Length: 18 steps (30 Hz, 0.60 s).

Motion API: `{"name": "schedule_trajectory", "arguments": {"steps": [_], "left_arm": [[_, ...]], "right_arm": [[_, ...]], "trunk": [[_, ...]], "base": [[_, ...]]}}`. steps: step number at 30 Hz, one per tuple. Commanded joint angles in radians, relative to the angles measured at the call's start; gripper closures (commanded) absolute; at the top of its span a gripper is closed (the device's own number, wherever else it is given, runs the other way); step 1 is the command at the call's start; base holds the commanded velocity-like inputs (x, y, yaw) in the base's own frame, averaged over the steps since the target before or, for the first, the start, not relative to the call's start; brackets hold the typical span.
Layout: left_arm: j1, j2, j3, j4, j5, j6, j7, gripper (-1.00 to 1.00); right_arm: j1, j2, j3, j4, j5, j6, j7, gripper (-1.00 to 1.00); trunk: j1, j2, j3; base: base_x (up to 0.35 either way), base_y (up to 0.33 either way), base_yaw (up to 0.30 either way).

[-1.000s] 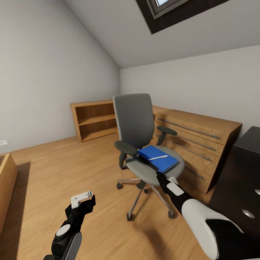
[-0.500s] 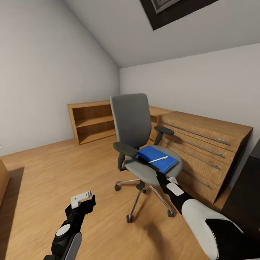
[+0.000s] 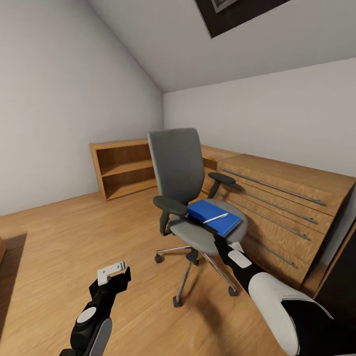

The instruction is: In the bedroom, organize the workspace by keeping the computer under the desk, ensuring the monitor is on the desk, placing the keyboard on the desk next to the monitor, placing the mouse on the desk next to the keyboard, moving the folder from the swivel chair onto the desk next to the mouse, stacking the notebook on top of the folder with the pen on top of the notebook, and positioning the swivel chair next to the desk.

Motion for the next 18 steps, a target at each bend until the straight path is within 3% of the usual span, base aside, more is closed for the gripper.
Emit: {"name": "schedule_trajectory", "arguments": {"steps": [1,9,18], "left_arm": [[-0.001,0.0,-0.001,-0.001,0.01,0.003,0.008,-1.0],[-0.001,0.0,-0.001,-0.001,0.01,0.004,0.008,-1.0],[-0.001,0.0,-0.001,-0.003,0.01,0.004,0.008,-1.0]], "right_arm": [[0.001,0.001,0.0,0.001,-0.006,-0.002,-0.007,-1.0],[0.001,0.001,0.0,0.001,-0.004,-0.002,-0.007,-1.0],[0.001,0.0,0.0,0.001,0.001,-0.002,-0.007,-1.0]], "trunk": [[0.0,0.0,-0.001],[0.0,0.0,-0.001],[0.0,0.0,-0.001]], "base": [[0.006,0.0,0.0],[-0.104,0.0,0.0],[-0.012,0.0,0.0]]}}
